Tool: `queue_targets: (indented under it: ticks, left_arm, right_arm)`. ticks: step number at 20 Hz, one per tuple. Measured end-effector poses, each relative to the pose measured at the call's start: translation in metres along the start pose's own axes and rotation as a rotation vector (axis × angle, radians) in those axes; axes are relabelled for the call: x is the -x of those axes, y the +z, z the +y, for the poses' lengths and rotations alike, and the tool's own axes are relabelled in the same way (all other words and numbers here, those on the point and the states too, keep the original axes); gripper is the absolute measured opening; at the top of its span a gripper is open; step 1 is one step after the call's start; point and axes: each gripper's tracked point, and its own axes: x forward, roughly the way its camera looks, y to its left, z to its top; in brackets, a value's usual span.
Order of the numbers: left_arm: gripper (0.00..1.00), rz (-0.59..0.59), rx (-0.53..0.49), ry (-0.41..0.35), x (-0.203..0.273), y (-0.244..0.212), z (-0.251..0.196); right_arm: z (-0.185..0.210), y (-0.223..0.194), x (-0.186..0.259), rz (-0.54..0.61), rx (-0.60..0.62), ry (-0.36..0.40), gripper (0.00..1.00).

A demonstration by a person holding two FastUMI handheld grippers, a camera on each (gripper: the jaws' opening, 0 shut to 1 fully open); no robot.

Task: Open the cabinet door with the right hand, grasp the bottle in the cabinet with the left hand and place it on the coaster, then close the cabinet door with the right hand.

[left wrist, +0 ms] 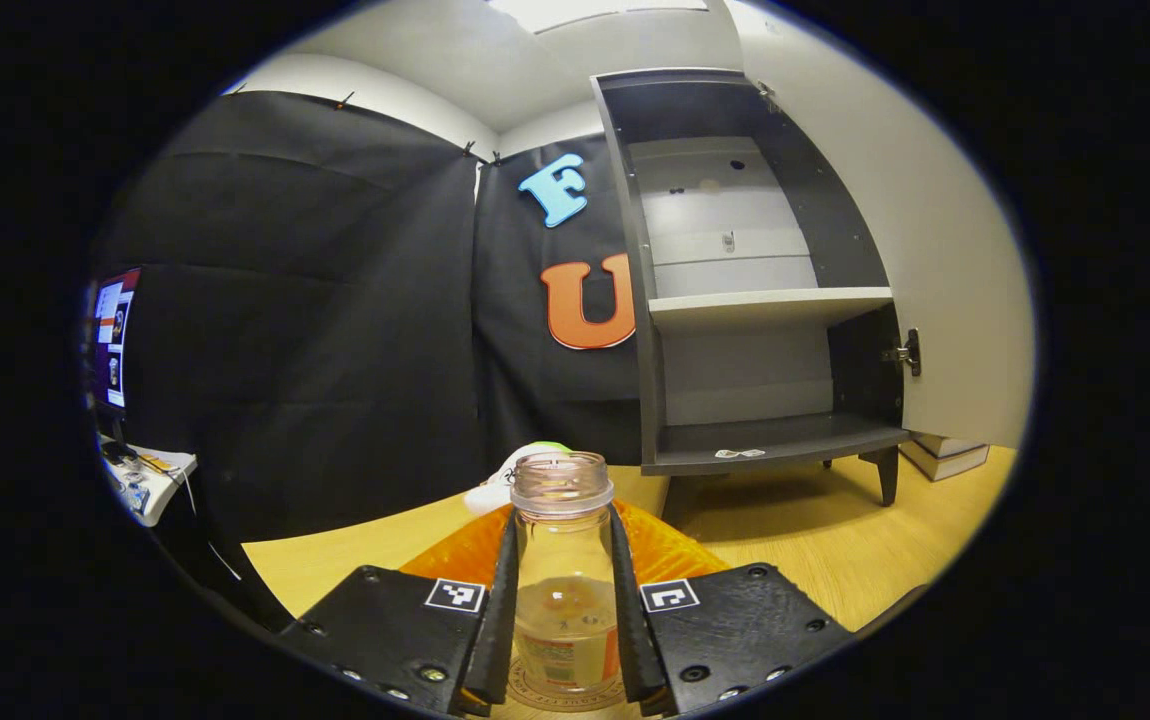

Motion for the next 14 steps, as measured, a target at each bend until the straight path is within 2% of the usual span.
queue_targets:
  ticks: [3, 7, 9, 10, 11, 14]
  left_arm:
    - [0.54, 0.014, 0.002, 0.001, -0.001, -0.003, -0.001]
    - [0.58, 0.064, 0.018, -0.028, 0.005, -0.007, -0.002]
    - [0.75, 0.08, 0.028, -0.033, 0.01, -0.003, 0.0]
    - [0.84, 0.082, 0.034, -0.033, 0.006, -0.002, 0.001]
    - [0.97, 0.081, 0.035, -0.03, 0.008, 0.004, 0.005]
    - [0.97, 0.052, 0.042, -0.022, 0.012, 0.036, 0.015]
  right_arm:
    - [0.0, -0.003, -0.001, 0.005, -0.002, 0.006, 1.0]
    - [-0.002, -0.007, -0.005, 0.007, -0.014, 0.014, 0.98]
    - [-0.003, -0.01, -0.007, 0.007, -0.027, 0.02, 1.0]
    - [-0.003, -0.013, -0.008, 0.01, -0.031, 0.022, 0.98]
    - [-0.004, -0.016, -0.009, 0.013, -0.03, 0.023, 0.98]
    - [-0.009, -0.023, -0.01, 0.02, -0.029, 0.018, 0.98]
